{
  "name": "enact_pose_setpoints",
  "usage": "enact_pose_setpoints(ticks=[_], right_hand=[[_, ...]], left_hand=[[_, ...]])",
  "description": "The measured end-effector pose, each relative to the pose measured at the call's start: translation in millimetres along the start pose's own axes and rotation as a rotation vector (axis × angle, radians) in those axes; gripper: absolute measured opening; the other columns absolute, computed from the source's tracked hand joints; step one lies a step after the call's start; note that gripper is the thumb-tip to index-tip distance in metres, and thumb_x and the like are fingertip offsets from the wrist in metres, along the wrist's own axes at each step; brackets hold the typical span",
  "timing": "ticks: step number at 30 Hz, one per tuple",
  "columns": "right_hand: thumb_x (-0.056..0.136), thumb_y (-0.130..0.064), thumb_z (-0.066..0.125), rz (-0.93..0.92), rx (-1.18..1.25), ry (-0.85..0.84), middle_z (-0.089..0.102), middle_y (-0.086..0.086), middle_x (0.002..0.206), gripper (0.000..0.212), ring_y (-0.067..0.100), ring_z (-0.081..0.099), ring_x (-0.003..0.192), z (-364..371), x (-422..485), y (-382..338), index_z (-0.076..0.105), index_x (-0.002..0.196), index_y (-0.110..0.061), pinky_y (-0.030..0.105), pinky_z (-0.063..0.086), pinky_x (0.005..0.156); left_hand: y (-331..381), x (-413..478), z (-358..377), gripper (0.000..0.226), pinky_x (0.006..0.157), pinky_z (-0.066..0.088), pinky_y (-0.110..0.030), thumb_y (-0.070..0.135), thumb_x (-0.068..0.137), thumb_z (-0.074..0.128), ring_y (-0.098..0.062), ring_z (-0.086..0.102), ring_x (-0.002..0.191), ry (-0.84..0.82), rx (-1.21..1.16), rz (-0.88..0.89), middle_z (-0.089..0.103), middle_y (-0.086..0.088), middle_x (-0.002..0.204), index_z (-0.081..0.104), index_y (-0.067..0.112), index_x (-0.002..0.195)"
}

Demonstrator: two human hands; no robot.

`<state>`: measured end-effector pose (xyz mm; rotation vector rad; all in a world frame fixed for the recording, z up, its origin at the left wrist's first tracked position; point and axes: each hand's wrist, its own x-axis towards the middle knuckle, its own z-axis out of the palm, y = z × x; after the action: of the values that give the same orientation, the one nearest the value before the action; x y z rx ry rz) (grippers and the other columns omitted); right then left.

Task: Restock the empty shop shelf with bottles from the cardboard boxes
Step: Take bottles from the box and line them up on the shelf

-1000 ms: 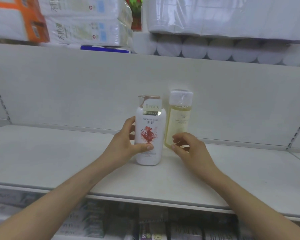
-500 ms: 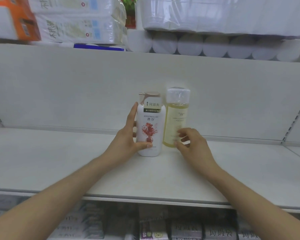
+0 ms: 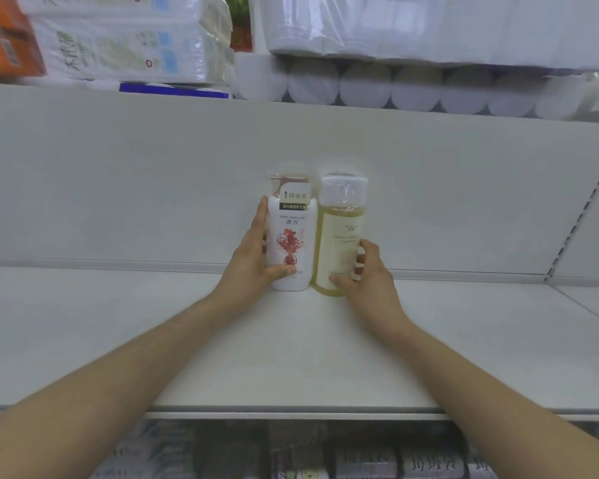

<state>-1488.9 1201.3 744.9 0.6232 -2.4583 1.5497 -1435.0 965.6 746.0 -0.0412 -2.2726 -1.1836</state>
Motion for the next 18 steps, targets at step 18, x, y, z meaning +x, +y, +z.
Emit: enact_pose_setpoints(ticks=[18], right_hand=[[0.092, -0.023, 0.082, 0.034, -0.007, -0.021, 0.059, -0.003, 0.141, 0.072, 0.019, 0.063, 0.125, -0.9, 0.7, -3.6, 0.039, 0.15, -0.025, 0.044, 0.054, 0.104]], left_hand=[[11.2, -5.6, 2.4, 0.136, 0.099, 0.056, -0.059, 0.029, 0.085, 0.088, -0.026, 0.063, 0.124, 0.032, 0.239, -0.036, 0.055, 0.003, 0.147, -0.022, 0.064, 0.157]])
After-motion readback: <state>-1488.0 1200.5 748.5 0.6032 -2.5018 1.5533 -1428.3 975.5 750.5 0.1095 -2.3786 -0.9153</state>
